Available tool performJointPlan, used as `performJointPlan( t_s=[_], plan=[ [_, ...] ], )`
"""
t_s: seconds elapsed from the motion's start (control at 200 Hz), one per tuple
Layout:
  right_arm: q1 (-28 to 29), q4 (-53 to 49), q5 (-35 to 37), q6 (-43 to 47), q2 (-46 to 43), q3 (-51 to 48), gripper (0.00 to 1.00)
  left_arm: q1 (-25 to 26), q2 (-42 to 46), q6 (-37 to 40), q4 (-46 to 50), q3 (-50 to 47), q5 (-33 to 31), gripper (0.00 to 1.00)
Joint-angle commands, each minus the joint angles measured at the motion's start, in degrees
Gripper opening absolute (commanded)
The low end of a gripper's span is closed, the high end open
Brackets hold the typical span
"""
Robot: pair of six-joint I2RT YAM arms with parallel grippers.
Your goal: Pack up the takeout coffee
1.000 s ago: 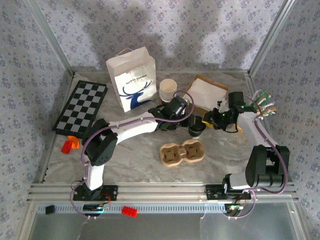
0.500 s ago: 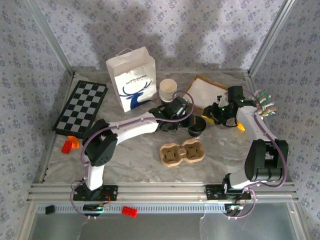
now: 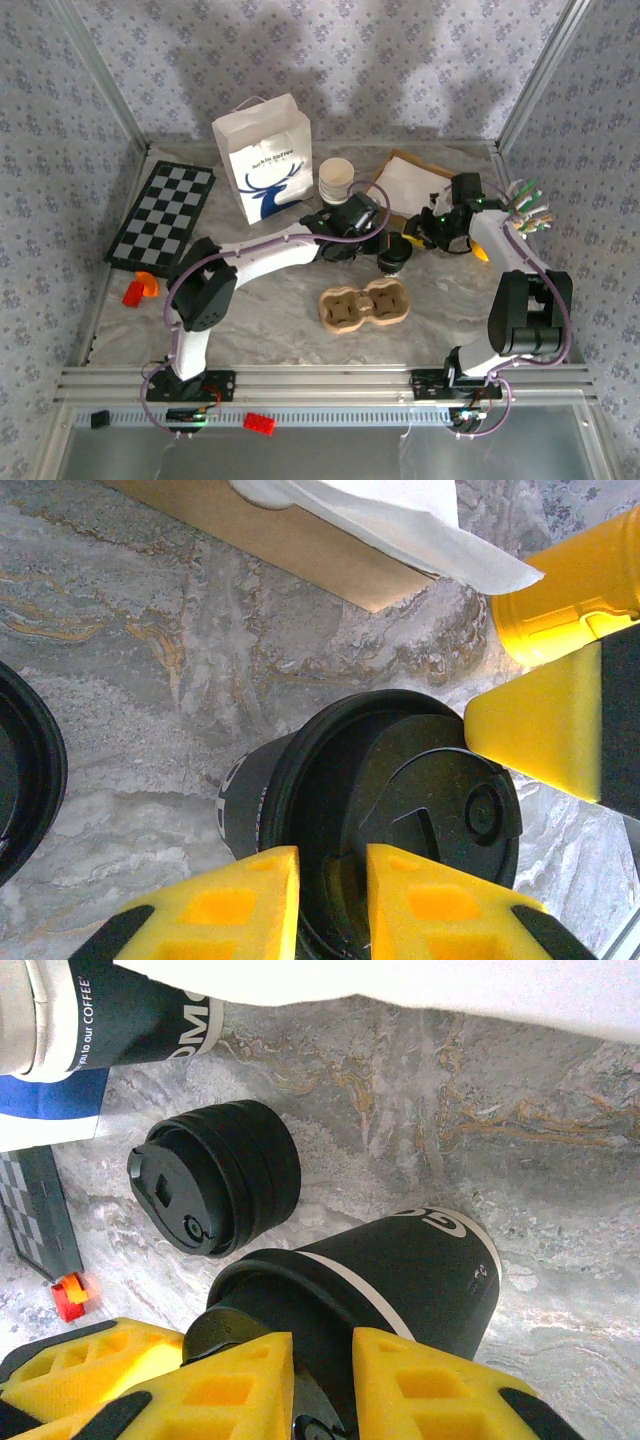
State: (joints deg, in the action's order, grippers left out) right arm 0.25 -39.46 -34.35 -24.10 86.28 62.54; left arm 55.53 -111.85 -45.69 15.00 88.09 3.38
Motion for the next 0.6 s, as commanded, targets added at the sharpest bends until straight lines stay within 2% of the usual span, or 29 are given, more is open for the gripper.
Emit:
performJointPlan(
  t_s=[0.0,0.145,0.245,0.355,0.595],
  plan=[
    [-0.1,-2.5,1.9,1.4,0.5,-2.8,0.24,0.4,-2.0,0.7,5.5,-1.1,-1.2,0.23],
    [-2.5,0.4,-0.1,0.5,0.8,-7.7,0.22,0.5,-2.4,-1.1,4.7,-4.0,-1.5,0.23],
    [-2.3,0.7,2.3,0.8,0.0,-9.2,0.21,0.6,-2.7,-2.4,3.0,-5.7,-0.3,0.23],
    [-2.5,0.4,1.7,0.7,-0.2,-9.7,0.21,0.6,-2.7,-3.2,1.9,-6.1,-0.3,0.23],
    [-1.9,-1.6,2.8,0.1,-4.5,-6.6,0.28,0.6,-3.2,0.9,3.1,1.4,-1.9,0.25]
  ],
)
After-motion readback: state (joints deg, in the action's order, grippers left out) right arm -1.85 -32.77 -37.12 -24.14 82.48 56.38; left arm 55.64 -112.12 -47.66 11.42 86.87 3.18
